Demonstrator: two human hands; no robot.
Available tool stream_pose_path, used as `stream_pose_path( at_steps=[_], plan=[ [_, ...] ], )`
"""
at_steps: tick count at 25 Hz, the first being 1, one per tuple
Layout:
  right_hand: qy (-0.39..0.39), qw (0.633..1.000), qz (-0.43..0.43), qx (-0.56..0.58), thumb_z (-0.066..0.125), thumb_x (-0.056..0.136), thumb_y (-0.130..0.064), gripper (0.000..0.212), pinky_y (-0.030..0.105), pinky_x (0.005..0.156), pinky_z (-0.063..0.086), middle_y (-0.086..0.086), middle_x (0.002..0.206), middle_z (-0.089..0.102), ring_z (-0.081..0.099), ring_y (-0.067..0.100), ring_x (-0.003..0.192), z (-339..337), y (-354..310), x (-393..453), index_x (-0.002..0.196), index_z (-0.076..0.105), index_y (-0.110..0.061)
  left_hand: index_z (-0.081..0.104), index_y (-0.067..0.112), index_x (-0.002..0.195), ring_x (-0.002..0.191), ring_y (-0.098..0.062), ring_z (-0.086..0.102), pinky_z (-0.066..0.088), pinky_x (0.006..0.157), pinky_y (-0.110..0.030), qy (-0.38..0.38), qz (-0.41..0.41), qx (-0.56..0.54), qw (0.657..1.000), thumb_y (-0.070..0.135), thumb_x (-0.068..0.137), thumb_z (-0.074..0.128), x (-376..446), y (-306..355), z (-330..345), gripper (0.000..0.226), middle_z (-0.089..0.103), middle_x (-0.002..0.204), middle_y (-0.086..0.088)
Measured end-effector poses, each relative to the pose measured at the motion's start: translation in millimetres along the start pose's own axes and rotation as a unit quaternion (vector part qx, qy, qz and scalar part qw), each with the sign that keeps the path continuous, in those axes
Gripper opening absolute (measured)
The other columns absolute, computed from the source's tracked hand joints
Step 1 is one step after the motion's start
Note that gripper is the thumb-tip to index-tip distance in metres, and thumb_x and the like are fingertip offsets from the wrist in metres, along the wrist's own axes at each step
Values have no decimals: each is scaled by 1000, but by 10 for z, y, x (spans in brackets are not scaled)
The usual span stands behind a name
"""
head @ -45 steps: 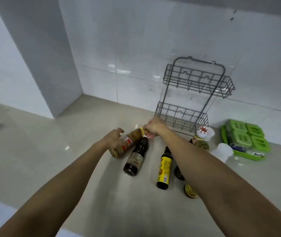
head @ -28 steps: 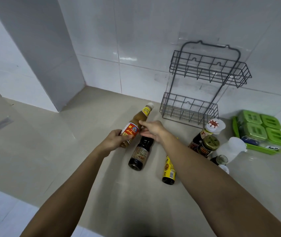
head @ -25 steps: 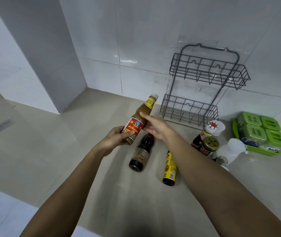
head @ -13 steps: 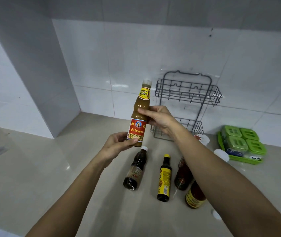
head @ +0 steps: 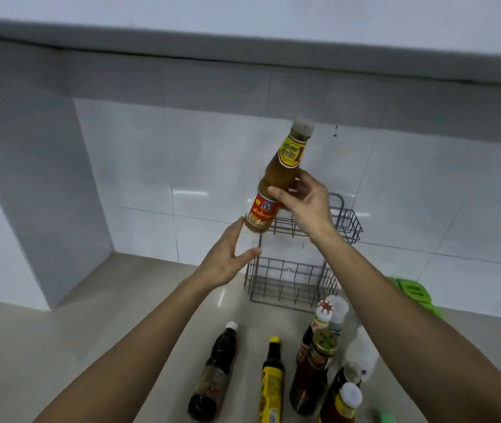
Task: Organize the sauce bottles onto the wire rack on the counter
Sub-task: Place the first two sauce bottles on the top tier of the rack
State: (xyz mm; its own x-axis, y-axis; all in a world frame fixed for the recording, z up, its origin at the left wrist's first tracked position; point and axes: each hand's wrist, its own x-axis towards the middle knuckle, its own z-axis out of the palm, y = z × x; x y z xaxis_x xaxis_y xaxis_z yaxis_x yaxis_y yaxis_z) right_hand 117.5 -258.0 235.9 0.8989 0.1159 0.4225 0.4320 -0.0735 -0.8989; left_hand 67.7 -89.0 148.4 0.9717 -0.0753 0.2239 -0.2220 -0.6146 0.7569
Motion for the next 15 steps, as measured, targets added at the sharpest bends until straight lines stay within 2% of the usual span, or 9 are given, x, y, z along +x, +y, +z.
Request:
stream_pose_path(
  at_steps=[2,4,6,11,15],
  plan=[
    [39,998,-41,-38,79,76,-19,51,26,91,54,1,118,68,65,14,106,-35,9,86,122,57,-17,-2,19,156,151,-16,-1,13,123,-40,17,50,156,986,48,95,51,95,-32,74,86,-5,165,1],
    [54,994,-58,-69,79,76,-21,59,11,84,51,-1,120,67,64,7,103,-56,21,107,129,54,-13,-10,15,154,151,-16,-11,7,124,-41,25,87,252,963,43,96,50,140,-88,145,88,-15,163,-2],
    [48,993,-60,-93,79,76,-23,63,8,82,49,-2,121,67,63,6,102,-64,88,155,132,53,-14,-14,14,153,150,-17,-15,4,124,-40,28,94,321,942,42,97,48,184,-146,206,88,-20,162,-3],
    [24,987,-18,-156,79,75,-33,65,30,92,52,2,124,67,64,14,106,9,428,540,133,53,-21,-18,14,152,149,-19,-19,0,124,-39,-18,63,410,910,44,98,44,631,-321,202,87,-23,161,-4],
    [19,982,15,-185,79,74,-39,62,41,91,55,5,122,69,67,22,105,29,507,604,128,56,-21,-21,15,151,149,-18,-18,-1,124,-37,-15,76,399,914,41,98,46,593,-337,264,89,-25,161,-3]
  ],
)
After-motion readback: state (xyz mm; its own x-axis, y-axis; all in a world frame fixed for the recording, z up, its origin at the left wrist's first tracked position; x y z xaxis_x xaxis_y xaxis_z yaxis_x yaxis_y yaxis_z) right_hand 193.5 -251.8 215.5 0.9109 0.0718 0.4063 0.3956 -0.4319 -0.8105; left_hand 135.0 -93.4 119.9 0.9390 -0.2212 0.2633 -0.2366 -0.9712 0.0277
